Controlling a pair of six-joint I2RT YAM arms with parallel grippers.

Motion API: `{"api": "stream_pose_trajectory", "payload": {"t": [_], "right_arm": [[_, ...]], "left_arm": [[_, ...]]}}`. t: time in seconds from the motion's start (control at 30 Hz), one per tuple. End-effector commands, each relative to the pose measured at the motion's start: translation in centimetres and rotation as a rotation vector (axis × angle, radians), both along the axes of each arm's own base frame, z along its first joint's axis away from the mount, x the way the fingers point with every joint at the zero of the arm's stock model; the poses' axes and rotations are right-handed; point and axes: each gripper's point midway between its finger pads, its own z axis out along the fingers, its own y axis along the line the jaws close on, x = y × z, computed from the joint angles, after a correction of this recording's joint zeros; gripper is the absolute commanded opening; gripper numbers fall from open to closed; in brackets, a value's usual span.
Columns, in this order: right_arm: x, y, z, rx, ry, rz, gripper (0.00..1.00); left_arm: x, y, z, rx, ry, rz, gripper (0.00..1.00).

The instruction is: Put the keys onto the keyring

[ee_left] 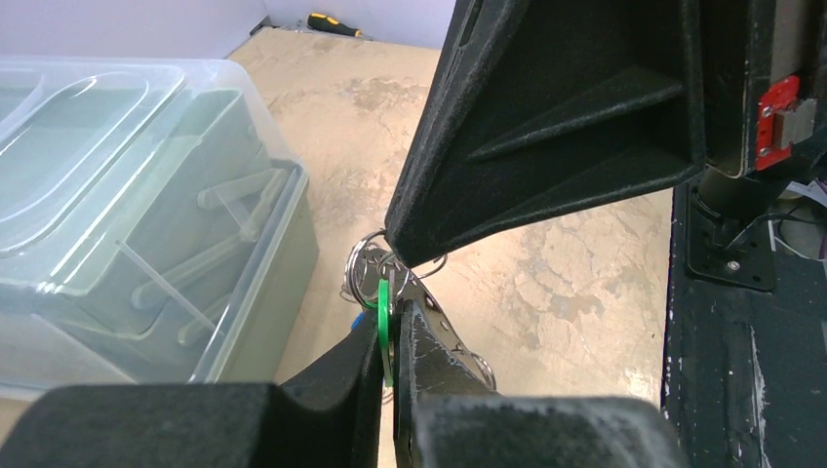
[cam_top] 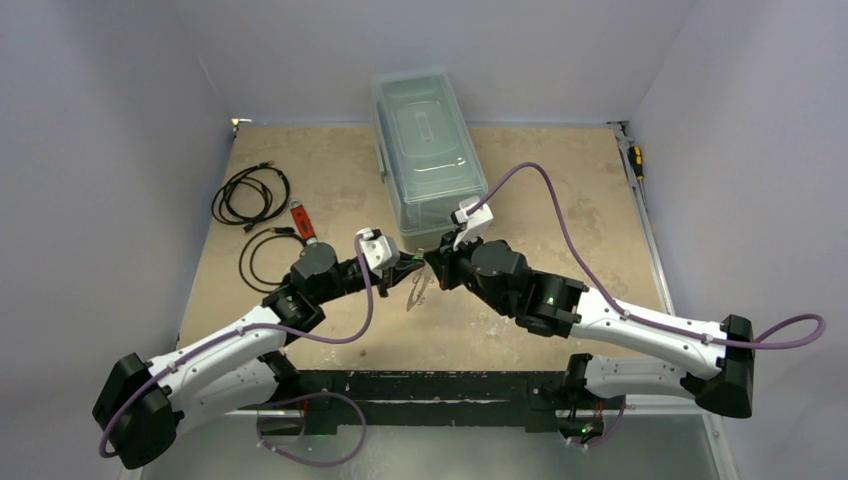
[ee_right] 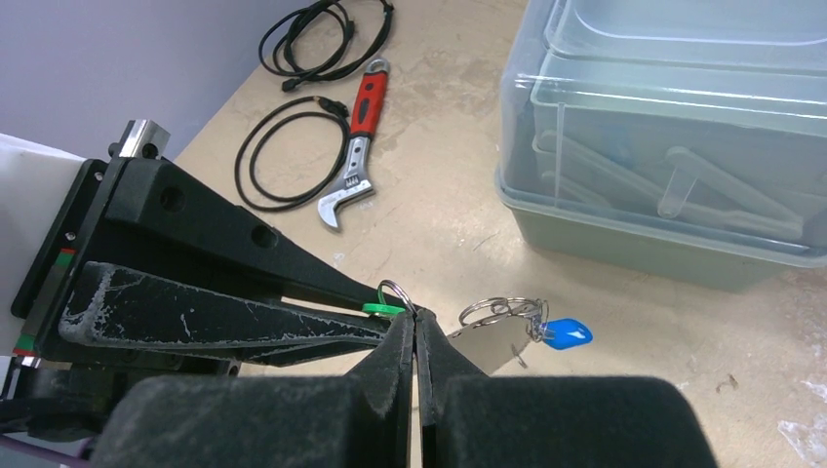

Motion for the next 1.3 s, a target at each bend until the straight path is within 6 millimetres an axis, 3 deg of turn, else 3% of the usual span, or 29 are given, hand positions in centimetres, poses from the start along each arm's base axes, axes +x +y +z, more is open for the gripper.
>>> {"api": "stream_pose_trajectory", "payload": {"t": [0.0,0.2,0.37,0.5,0.8,1.03,1.27], "right_arm": [[0.2,0.0,3.7,0.111,-0.05,-0.022,0.0],[0.2,-0.2,2.7,0.093,-0.028,-0.029,0.01],[0.2,-1.0,2.0,0.093,-0.013,-0.059,0.43],[0.1,-2.0,1.9,0.114,0.001,-0.092,0.59],[0.2,-5.1,2.2,0.164,-0.012,-0.191,0.64],[0.4,-8.5,2.5,0.205,-0.011,-0.306,0.64],[-0.2,-13.5,2.7,0.242,0.006,-0.439,0.65]], "left_arm": [[-0.4,-0.2,2.3,0.009,-0.056,-0.03,0.0],[0.1,0.9,2.7,0.138,-0.038,0.008,0.0],[0.6,2.4,2.7,0.242,-0.022,0.065,0.0],[0.7,2.8,3.2,0.264,-0.018,0.078,0.0],[0.8,2.4,3.7,0.259,0.05,0.085,0.0],[0.4,-0.5,4.8,0.142,0.146,0.002,0.0],[-0.7,-3.8,6.3,-0.015,0.255,-0.111,0.0]]}}
